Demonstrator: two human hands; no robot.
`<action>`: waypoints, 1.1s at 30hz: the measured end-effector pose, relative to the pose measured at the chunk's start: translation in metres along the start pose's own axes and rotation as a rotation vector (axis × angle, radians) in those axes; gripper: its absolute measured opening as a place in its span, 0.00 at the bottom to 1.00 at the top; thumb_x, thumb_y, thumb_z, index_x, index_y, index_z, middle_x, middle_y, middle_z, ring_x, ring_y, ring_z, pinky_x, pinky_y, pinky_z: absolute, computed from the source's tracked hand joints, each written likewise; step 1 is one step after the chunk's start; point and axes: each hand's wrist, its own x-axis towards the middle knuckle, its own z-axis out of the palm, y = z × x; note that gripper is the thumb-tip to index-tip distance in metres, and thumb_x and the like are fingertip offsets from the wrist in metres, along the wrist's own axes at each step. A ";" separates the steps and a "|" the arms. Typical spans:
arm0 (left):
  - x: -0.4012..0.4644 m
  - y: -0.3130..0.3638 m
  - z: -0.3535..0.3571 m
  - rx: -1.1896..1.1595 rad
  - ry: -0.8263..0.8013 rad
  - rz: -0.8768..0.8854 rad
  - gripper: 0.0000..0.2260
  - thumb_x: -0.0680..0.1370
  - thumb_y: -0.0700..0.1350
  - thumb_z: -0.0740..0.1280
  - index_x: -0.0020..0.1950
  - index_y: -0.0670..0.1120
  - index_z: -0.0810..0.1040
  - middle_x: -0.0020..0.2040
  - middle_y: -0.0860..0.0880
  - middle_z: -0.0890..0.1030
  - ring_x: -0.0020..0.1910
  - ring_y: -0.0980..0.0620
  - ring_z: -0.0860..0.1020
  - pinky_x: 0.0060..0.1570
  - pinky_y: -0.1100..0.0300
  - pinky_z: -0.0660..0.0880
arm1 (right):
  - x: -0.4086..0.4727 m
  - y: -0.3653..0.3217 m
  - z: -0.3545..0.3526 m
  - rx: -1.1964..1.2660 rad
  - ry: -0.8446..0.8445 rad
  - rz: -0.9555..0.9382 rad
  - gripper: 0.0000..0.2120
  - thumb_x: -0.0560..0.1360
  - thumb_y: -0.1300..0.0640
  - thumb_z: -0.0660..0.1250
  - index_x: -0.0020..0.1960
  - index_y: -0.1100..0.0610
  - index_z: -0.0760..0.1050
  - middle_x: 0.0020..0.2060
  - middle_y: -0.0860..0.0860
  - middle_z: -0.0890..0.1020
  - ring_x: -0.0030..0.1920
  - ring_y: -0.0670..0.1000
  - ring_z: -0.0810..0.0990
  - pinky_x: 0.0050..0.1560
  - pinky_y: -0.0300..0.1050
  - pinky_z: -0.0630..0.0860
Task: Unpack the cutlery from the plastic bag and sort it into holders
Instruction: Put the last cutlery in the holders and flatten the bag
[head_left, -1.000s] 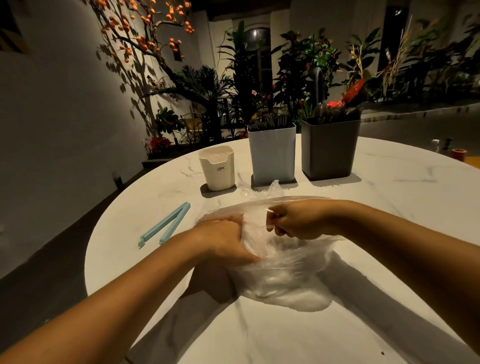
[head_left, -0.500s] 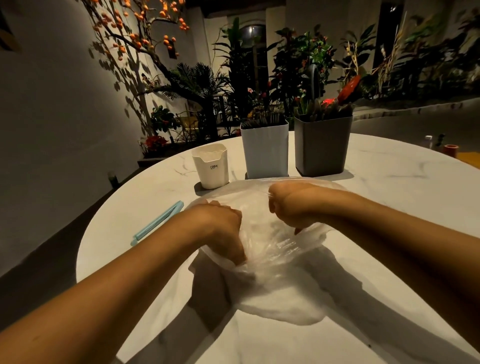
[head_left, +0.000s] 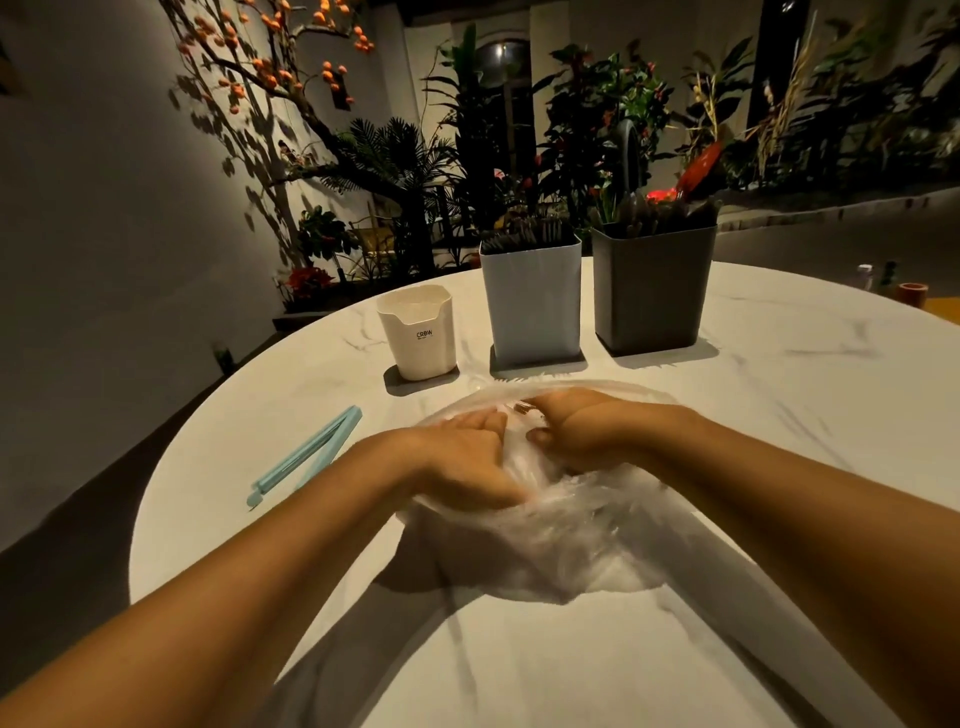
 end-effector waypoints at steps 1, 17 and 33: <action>0.002 0.000 0.004 -0.037 0.028 -0.002 0.44 0.77 0.69 0.58 0.82 0.49 0.39 0.83 0.50 0.41 0.81 0.49 0.43 0.79 0.52 0.44 | 0.001 0.001 0.001 0.019 0.002 -0.010 0.19 0.83 0.54 0.61 0.73 0.52 0.68 0.67 0.53 0.76 0.62 0.54 0.74 0.64 0.46 0.68; -0.006 -0.011 0.012 -0.113 0.081 0.045 0.37 0.73 0.64 0.71 0.75 0.52 0.63 0.71 0.50 0.70 0.66 0.48 0.71 0.68 0.53 0.71 | -0.003 0.009 0.001 0.160 0.036 0.100 0.16 0.81 0.50 0.64 0.67 0.52 0.73 0.53 0.50 0.79 0.51 0.50 0.74 0.56 0.43 0.72; -0.007 -0.013 0.007 -0.174 0.141 0.050 0.43 0.72 0.54 0.76 0.79 0.54 0.52 0.75 0.51 0.65 0.71 0.47 0.67 0.67 0.55 0.70 | 0.000 0.000 -0.015 0.333 -0.055 0.057 0.07 0.75 0.52 0.72 0.50 0.50 0.77 0.47 0.53 0.80 0.39 0.50 0.75 0.42 0.44 0.78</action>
